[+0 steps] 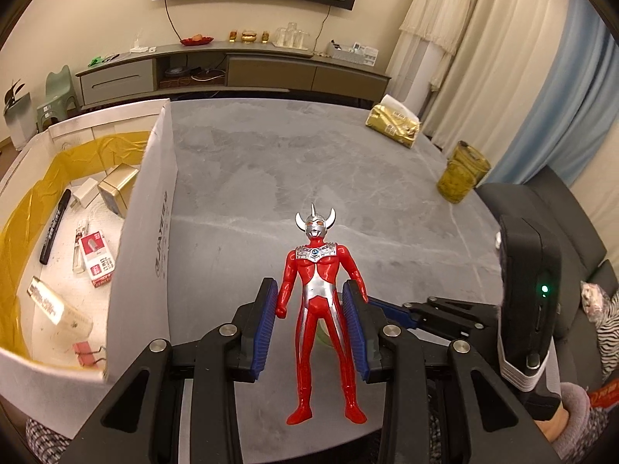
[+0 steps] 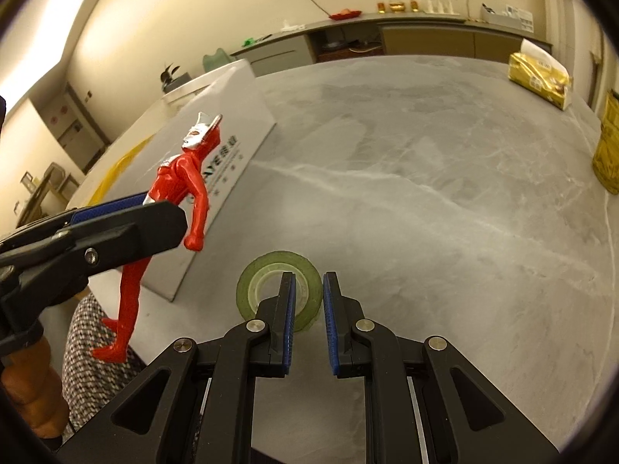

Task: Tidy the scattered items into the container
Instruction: 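Carry the toy figure with the left tool while the right tool carries the tape roll over the box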

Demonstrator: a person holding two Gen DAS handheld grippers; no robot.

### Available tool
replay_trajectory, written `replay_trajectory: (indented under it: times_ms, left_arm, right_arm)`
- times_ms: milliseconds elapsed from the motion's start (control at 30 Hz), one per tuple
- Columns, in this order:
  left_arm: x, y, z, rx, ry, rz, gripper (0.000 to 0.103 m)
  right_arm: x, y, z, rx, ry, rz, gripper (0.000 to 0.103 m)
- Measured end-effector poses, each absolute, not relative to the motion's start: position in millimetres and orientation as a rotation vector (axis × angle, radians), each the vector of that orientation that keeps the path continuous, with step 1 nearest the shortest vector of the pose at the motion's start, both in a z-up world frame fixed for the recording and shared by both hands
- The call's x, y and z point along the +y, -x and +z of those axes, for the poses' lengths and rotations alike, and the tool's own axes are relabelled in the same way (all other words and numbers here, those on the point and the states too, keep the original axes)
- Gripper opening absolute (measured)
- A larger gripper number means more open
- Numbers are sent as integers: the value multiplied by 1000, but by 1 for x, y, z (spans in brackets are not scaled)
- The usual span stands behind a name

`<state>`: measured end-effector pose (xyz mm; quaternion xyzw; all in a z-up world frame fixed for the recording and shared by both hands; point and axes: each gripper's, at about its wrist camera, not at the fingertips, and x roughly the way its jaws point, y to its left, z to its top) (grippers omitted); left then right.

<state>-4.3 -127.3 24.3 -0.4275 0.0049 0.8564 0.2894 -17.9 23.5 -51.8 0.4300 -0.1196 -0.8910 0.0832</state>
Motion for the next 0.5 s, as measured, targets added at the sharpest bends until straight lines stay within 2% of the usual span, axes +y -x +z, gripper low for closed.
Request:
replay_trajectory:
  times_ms: [500]
  left_arm:
    - [-170, -22, 47, -102, 1064, 2272, 36]
  right_arm:
    - [-15, 2, -22, -251, -1246, -2631, 15]
